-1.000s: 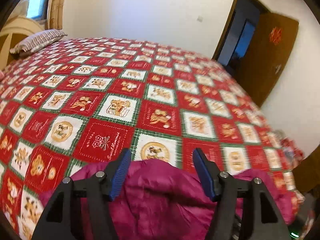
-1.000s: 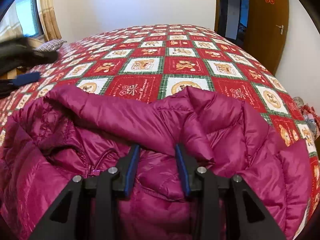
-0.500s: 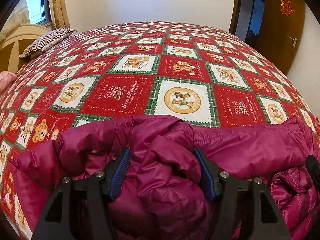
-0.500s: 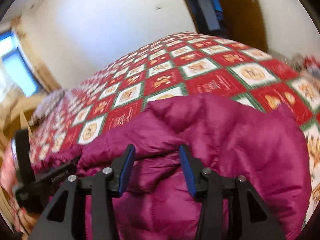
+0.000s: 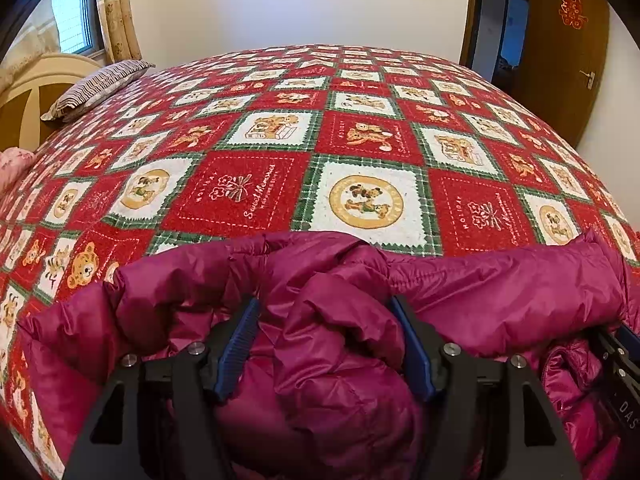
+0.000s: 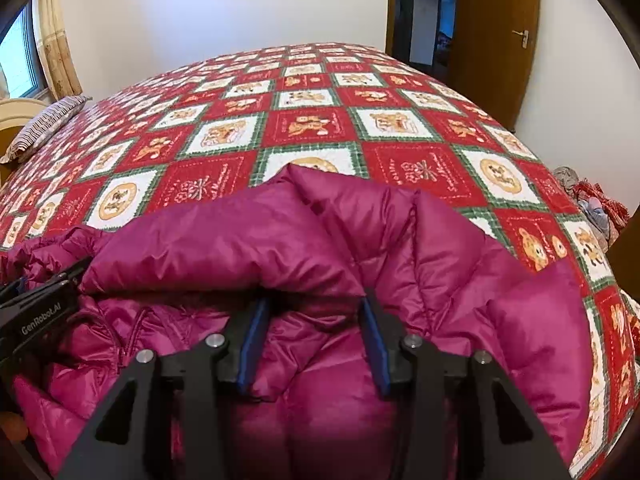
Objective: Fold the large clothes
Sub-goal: 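Lift the hem with both tools and fold it toward the collar, then open both tools and release the folded jacket onto the quilt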
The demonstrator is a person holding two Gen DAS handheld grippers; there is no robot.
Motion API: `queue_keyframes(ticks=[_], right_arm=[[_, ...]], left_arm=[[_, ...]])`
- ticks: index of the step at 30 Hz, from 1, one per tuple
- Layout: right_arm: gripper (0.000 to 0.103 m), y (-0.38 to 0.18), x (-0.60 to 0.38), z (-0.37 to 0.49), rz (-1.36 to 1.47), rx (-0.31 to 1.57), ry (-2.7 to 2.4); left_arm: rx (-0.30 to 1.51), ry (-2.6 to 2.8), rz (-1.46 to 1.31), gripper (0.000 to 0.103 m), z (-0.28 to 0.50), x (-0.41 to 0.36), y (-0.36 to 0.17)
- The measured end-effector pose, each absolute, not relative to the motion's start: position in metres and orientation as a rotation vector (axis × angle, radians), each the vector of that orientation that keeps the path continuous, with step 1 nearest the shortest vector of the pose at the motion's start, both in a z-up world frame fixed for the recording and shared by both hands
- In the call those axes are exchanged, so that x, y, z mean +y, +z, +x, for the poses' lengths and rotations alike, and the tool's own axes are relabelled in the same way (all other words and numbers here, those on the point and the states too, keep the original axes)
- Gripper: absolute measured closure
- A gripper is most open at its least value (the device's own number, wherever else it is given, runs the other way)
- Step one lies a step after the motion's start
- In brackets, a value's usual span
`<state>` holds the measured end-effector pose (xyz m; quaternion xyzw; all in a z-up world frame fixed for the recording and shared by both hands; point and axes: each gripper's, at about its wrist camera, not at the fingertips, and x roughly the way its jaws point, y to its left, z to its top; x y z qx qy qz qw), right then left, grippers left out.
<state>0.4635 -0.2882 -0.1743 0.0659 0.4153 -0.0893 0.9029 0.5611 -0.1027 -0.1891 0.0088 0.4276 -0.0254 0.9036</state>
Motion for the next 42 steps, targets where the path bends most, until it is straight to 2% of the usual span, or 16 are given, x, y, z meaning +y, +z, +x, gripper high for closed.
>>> queue_keyframes(ticks=[4, 8, 15, 18, 21, 30, 35, 42], right_arm=[[0.055, -0.165, -0.303, 0.447, 0.235, 0.827, -0.124], [0.048, -0.136, -0.312, 0.401, 0.346, 0.719, -0.101], [0.045, -0.095, -0.307, 0.298, 0.295, 0.652, -0.053], [0.037, -0.081, -0.308, 0.244, 0.249, 0.631, -0.06], [0.033, -0.076, -0.316, 0.194, 0.26, 0.624, -0.069], [0.033, -0.081, -0.326, 0.088, 0.244, 0.664, -0.161], [0.033, -0.08, -0.324, 0.051, 0.195, 0.686, -0.172], [0.033, -0.129, -0.31, 0.037, 0.162, 0.821, -0.166]], left_arm=[[0.912, -0.088, -0.005, 0.035, 0.557, -0.098, -0.18], [0.846, -0.217, -0.139, 0.035, 0.519, -0.078, -0.147], [0.701, -0.41, -0.164, 0.035, 0.419, -0.051, -0.086], [0.691, -0.493, -0.143, 0.035, 0.372, -0.035, -0.076], [0.698, -0.535, -0.128, 0.035, 0.324, -0.014, -0.074], [0.693, -0.515, -0.164, 0.035, 0.216, 0.055, -0.084], [0.685, -0.526, -0.097, 0.034, 0.168, 0.07, -0.085], [0.766, -0.485, -0.062, 0.033, 0.135, 0.066, -0.122]])
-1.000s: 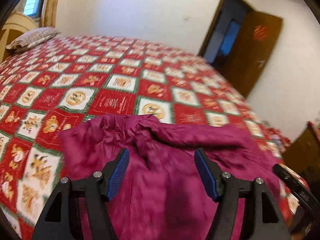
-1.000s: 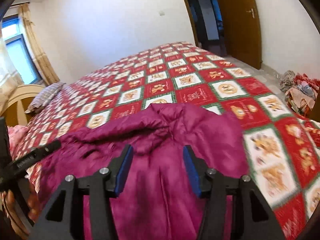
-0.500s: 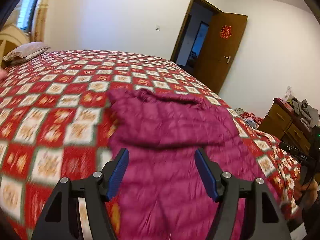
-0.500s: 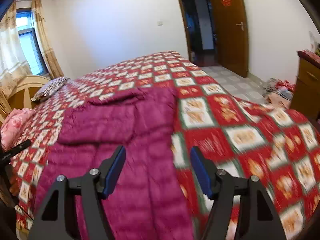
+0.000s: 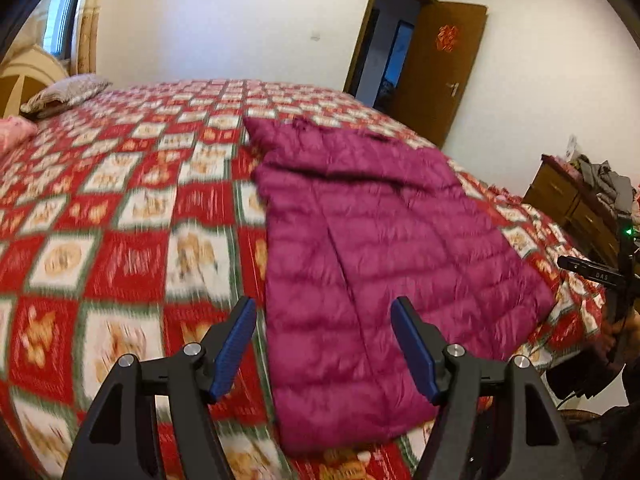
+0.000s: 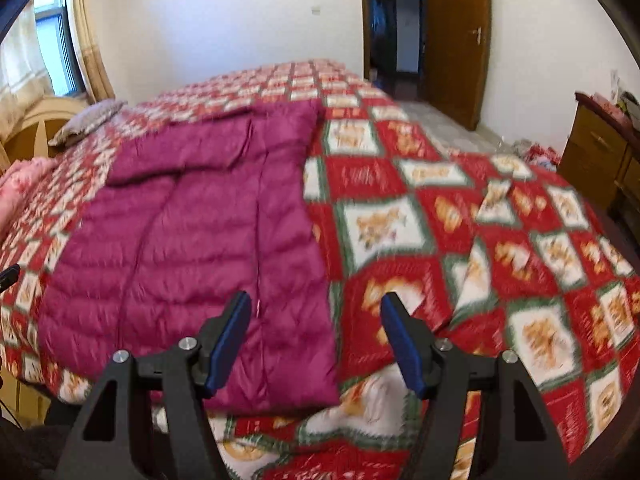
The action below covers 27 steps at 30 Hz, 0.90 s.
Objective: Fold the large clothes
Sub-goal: 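Open both tools and release the folded jacket onto the quilt, then grasp the folded jacket edge with both tools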
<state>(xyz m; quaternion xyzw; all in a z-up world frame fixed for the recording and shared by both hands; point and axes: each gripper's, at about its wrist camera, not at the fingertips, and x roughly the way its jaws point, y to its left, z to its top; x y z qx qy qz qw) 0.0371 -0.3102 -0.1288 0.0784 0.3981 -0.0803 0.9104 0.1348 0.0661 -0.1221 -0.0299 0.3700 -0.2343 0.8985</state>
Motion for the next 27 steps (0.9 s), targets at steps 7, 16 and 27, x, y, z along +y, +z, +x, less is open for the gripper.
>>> queue_keyframes(ticks=[7, 16, 27], right_arm=[[0.033, -0.162, -0.29, 0.044, 0.099, 0.931, -0.142], [0.033, -0.195, -0.282, 0.042, 0.072, 1.027, -0.131], [0.081, -0.204, -0.265, 0.041, -0.005, 1.062, -0.067]], left_arm=[[0.884, -0.4, -0.036, 0.033, 0.127, 0.059, -0.159], [0.947, -0.394, -0.043, 0.031, 0.118, 0.052, -0.187], [0.955, -0.461, -0.145, 0.085, 0.12, 0.059, -0.189]])
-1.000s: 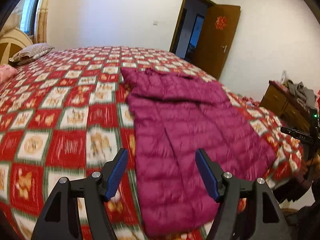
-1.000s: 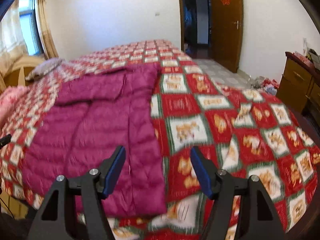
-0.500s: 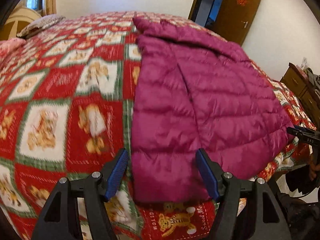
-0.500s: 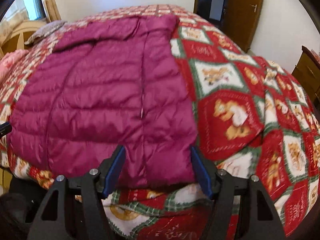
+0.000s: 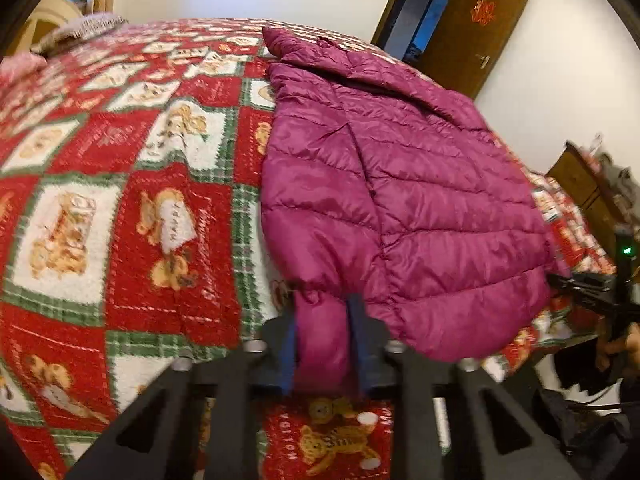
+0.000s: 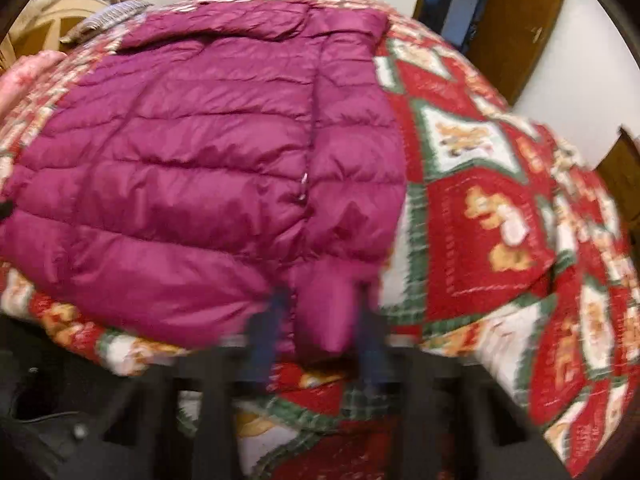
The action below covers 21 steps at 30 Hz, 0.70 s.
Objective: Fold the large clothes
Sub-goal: 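Grasp the folded jacket edge with both tools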
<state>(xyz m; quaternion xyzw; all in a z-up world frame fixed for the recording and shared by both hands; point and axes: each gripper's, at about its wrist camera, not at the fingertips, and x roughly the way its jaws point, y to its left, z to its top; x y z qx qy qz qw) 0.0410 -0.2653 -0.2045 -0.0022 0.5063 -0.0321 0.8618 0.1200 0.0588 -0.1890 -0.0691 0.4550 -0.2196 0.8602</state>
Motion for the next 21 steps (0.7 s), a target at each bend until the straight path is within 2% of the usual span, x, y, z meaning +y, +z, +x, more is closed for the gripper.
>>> queue_keyframes(ticks=[5, 8, 12, 14, 15, 16, 18, 20, 21], right_arm=[[0.086, -0.199, -0.282, 0.03, 0.155, 1.01, -0.038], [0.084, -0.197, -0.287, 0.028, 0.204, 1.01, -0.029], [0.077, -0.2, -0.294, 0.029, 0.262, 1.022, -0.023], [0.072, -0.201, -0.293, 0.035, 0.275, 1.019, -0.008], [0.067, -0.202, -0.29, 0.037, 0.266, 1.02, -0.004], [0.06, -0.203, -0.287, 0.038, 0.25, 1.023, 0.003], [0.052, -0.205, -0.28, 0.041, 0.218, 1.027, 0.014], [0.054, -0.207, -0.276, 0.041, 0.188, 1.025, -0.002], [0.065, -0.208, -0.276, 0.041, 0.184, 1.026, -0.008]], left_arm=[[0.952, -0.443, -0.118, 0.087, 0.118, 0.055, -0.188], [0.975, -0.445, -0.139, 0.081, 0.12, 0.056, -0.191], [0.989, -0.468, -0.16, 0.069, 0.12, 0.058, -0.192], [0.988, -0.48, -0.153, 0.057, 0.118, 0.055, -0.192], [0.986, -0.49, -0.149, 0.051, 0.117, 0.053, -0.192], [0.983, -0.495, -0.148, 0.049, 0.116, 0.051, -0.192], [0.977, -0.49, -0.151, 0.046, 0.115, 0.049, -0.192], [0.966, -0.48, -0.192, 0.046, 0.117, 0.052, -0.192], [0.962, -0.48, -0.217, 0.047, 0.117, 0.054, -0.192]])
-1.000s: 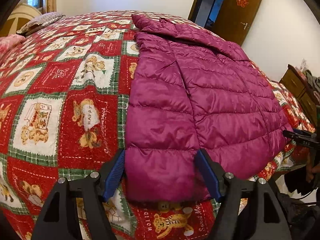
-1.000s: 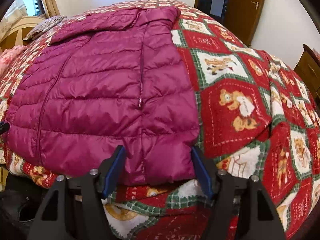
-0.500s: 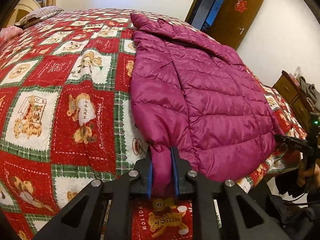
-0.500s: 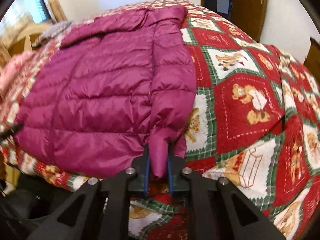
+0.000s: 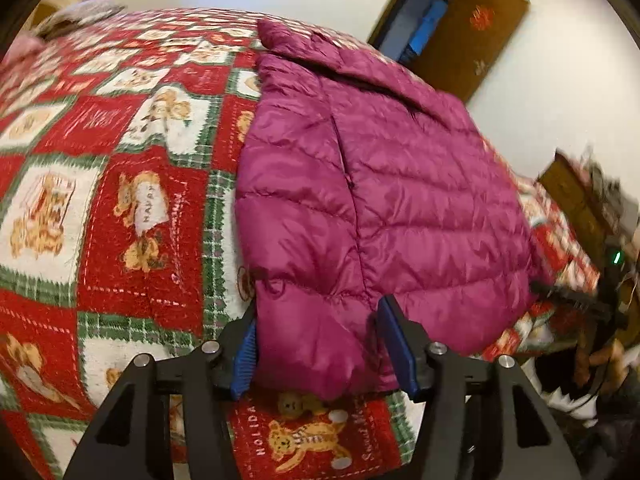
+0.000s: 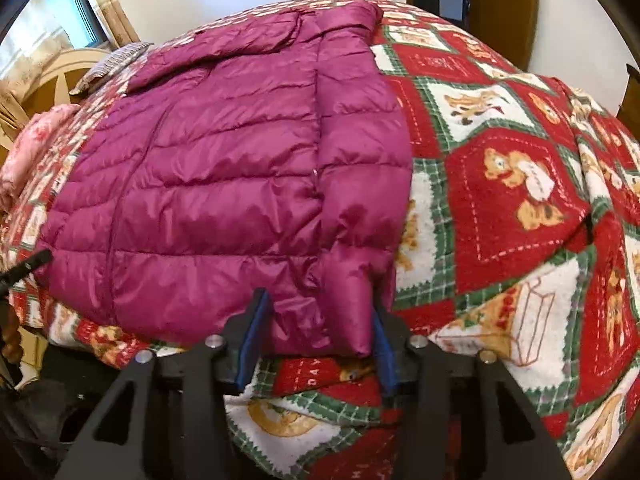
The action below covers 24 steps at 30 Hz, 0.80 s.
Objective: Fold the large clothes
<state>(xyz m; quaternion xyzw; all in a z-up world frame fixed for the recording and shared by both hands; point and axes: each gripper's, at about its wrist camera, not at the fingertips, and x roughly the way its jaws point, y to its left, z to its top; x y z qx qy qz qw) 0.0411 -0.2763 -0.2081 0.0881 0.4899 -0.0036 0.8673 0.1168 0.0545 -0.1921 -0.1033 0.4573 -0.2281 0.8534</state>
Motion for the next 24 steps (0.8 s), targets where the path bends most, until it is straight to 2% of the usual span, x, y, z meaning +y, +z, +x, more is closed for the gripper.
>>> queue_keyframes(ticks=[1, 3, 5, 9, 24], right_arm=[[0.082, -0.209, -0.278, 0.041, 0.183, 1.026, -0.019], [0.087, -0.208, -0.288, 0.04, 0.217, 1.023, -0.02], [0.09, -0.203, -0.296, 0.036, 0.275, 1.006, -0.001], [0.092, -0.187, -0.298, 0.028, 0.297, 0.964, 0.027], [0.093, -0.108, -0.297, -0.012, 0.331, 0.736, 0.125]], left_arm=[[0.955, -0.48, -0.253, 0.052, 0.117, 0.058, -0.192], [0.951, -0.462, -0.29, 0.088, 0.118, 0.065, -0.194], [0.958, -0.474, -0.338, 0.092, 0.12, 0.069, -0.197], [0.92, -0.505, -0.403, 0.098, 0.116, 0.073, -0.187], [0.69, -0.665, -0.492, 0.098, 0.087, 0.083, -0.094]])
